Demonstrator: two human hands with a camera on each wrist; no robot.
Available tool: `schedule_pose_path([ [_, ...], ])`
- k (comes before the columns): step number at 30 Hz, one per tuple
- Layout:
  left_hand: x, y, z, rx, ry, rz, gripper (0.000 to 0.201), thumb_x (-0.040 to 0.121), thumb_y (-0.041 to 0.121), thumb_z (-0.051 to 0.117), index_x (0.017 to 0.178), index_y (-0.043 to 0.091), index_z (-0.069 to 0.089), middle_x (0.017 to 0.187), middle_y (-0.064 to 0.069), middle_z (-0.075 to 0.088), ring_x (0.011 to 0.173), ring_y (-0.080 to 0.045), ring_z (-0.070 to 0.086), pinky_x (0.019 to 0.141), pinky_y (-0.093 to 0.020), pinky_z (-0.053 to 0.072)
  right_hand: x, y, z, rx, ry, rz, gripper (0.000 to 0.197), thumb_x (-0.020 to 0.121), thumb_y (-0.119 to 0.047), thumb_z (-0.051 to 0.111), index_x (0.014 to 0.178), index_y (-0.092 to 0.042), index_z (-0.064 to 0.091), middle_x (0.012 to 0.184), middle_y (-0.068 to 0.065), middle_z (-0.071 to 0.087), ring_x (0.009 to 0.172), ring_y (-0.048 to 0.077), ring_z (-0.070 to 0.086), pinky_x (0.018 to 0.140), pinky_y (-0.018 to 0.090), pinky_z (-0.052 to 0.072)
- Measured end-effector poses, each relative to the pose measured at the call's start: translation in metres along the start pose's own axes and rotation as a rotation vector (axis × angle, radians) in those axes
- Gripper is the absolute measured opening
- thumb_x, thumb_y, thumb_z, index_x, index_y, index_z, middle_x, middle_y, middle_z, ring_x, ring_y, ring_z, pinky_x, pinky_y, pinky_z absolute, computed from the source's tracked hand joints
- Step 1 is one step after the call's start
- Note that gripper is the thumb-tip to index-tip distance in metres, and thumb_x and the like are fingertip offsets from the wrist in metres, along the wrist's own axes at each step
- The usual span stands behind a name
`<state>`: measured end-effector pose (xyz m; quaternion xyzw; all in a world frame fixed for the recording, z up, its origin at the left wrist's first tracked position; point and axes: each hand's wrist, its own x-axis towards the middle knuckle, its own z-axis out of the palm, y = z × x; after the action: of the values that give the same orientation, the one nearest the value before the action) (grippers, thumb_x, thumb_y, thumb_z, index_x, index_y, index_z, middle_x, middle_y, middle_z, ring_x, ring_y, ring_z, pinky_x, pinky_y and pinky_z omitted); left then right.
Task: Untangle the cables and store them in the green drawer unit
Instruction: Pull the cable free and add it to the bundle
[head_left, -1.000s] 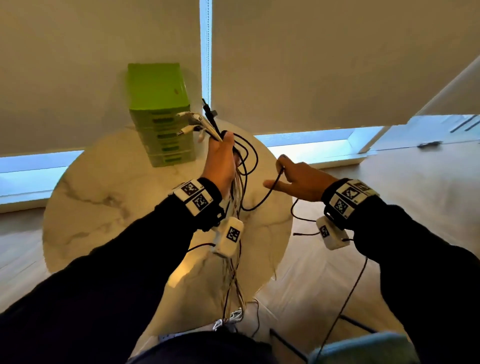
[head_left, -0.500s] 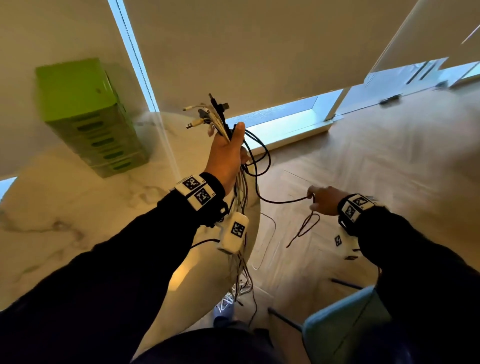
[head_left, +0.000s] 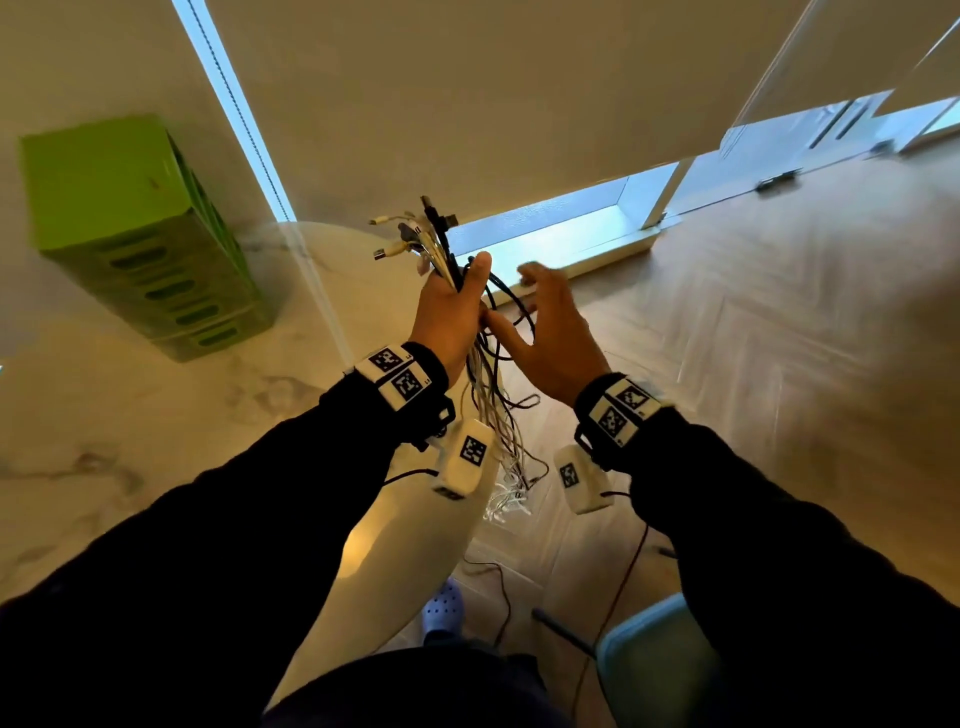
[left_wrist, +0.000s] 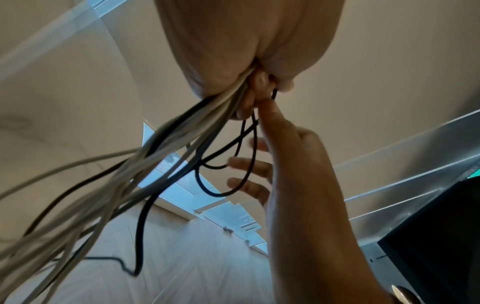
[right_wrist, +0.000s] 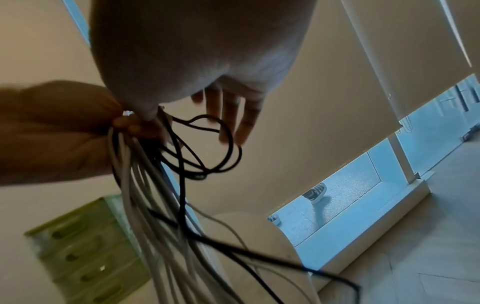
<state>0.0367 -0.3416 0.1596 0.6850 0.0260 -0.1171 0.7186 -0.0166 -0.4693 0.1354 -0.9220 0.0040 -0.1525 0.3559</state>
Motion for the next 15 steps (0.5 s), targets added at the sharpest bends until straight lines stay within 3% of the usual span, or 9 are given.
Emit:
schedule_pose_path([
  [2,0.004,0.001,-0.003,0.016,0.032,-0.006,0.036,0.100,0.038,0.059,0.069,0.025,0.044,0.050,0.014,0.037,0.049,-0.007,0.039,0.059,-0.027,0.039,0.000,0.005,0.004,-0.037,0.095,-0.130,0.050,0.088,-0.043,0.070,0.117,-0.009,0.048,0.116,0.004,0.047,0.093,0.014,0.051,0.078,0.019,0.045],
  [5,0.006,-0.001,-0.007,0.020,0.026,-0.006,0.039,0.100,0.038,0.059,0.068,0.024,0.042,0.046,0.014,0.035,0.046,-0.008,0.036,0.052,-0.024,0.036,0.003,0.012,0.012,-0.205,-0.029,-0.218,0.035,0.090,-0.047,0.064,0.104,-0.015,0.059,0.102,-0.001,0.053,0.093,0.017,0.049,0.080,0.029,0.040],
  [8,0.008,-0.004,-0.008,-0.014,0.006,-0.010,0.039,0.099,0.038,0.059,0.069,0.020,0.043,0.049,0.011,0.038,0.047,-0.011,0.042,0.053,-0.028,0.045,0.005,0.019,0.016,-0.276,-0.093,-0.256,0.021,0.096,-0.041,0.057,0.093,-0.021,0.063,0.091,-0.005,0.056,0.092,0.018,0.047,0.079,0.032,0.029],
  [11,0.011,-0.004,-0.012,-0.034,-0.010,-0.022,0.041,0.102,0.039,0.054,0.071,0.019,0.037,0.054,0.006,0.031,0.043,-0.009,0.032,0.048,-0.024,0.035,0.008,0.019,0.012,-0.231,-0.143,-0.232,0.018,0.100,-0.031,0.053,0.089,-0.018,0.059,0.087,-0.003,0.056,0.089,0.016,0.043,0.079,0.033,0.028],
  [15,0.017,-0.003,-0.022,-0.152,-0.003,-0.056,0.041,0.106,0.041,0.043,0.072,0.019,0.040,0.064,0.001,0.031,0.045,-0.010,0.024,0.048,-0.025,0.025,0.011,0.037,-0.009,-0.325,-0.197,-0.079,0.024,0.105,-0.030,0.039,0.096,-0.016,0.057,0.089,-0.001,0.054,0.090,0.018,0.045,0.083,0.038,0.030],
])
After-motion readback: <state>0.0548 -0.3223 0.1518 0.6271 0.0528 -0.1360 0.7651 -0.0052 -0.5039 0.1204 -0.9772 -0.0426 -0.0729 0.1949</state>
